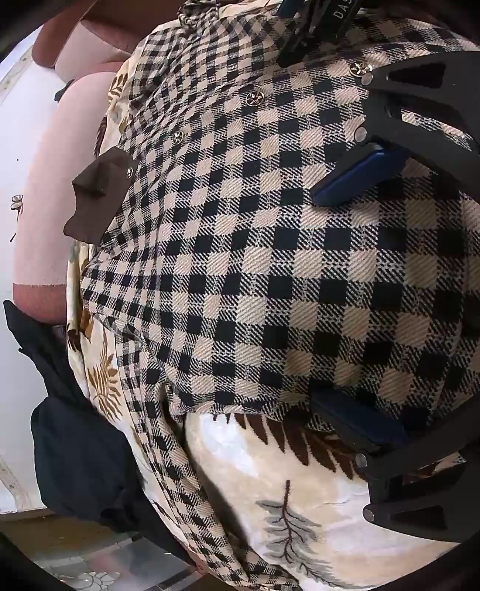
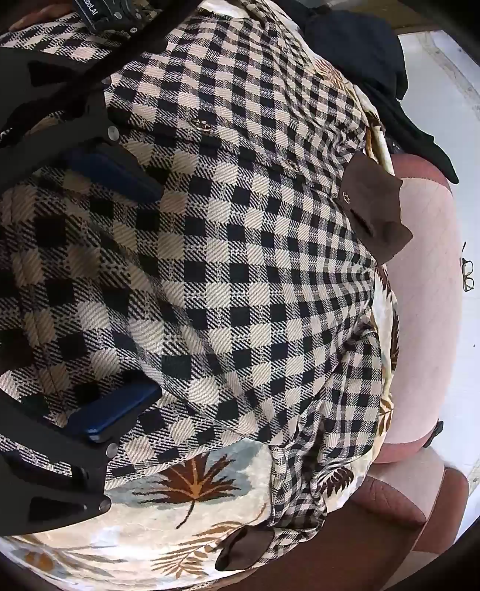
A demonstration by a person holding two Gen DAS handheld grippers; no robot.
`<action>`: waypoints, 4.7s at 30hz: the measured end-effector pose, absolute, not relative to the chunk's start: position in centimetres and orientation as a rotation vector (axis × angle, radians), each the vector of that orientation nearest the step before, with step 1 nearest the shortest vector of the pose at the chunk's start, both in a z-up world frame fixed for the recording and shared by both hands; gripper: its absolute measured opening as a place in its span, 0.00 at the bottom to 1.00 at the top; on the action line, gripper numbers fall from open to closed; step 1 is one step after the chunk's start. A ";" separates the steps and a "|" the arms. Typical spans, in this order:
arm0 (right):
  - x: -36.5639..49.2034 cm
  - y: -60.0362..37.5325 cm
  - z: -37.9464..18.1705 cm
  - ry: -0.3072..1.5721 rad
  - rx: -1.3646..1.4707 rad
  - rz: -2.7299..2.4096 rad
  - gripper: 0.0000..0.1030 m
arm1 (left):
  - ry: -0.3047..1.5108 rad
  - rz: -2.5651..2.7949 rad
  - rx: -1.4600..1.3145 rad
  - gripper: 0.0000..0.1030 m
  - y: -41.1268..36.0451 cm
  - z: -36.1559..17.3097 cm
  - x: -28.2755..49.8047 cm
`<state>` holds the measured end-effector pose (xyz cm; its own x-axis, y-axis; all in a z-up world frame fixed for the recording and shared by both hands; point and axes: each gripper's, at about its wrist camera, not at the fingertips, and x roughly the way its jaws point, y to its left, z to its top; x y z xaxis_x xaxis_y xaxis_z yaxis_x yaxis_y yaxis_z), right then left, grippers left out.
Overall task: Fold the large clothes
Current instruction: 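Position both grippers open over the checked shirt's front panel, then grasp the brown cuff of a sleeve with the left gripper and lift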
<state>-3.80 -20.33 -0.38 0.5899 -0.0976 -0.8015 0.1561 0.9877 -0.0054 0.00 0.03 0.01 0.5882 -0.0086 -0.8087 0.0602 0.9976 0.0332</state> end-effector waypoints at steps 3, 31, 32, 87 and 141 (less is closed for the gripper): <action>-3.8 -20.3 -0.5 0.929 0.067 -0.148 0.97 | 0.943 -0.037 0.068 0.97 0.0 0.0 0.0; -6.3 -18.9 2.6 0.754 -0.105 -0.184 0.98 | 0.788 0.020 0.126 0.93 1.3 4.8 -2.6; -6.6 -18.9 3.2 0.728 -0.113 -0.194 0.98 | 0.773 0.024 0.120 0.93 1.5 5.3 -2.8; -7.5 -18.8 4.2 0.735 -0.016 -0.122 0.84 | 0.707 0.248 0.122 0.71 16.6 9.4 -1.1; -6.9 -19.6 2.1 0.806 0.023 -0.119 0.84 | 0.872 0.498 -0.509 0.20 37.1 3.2 2.4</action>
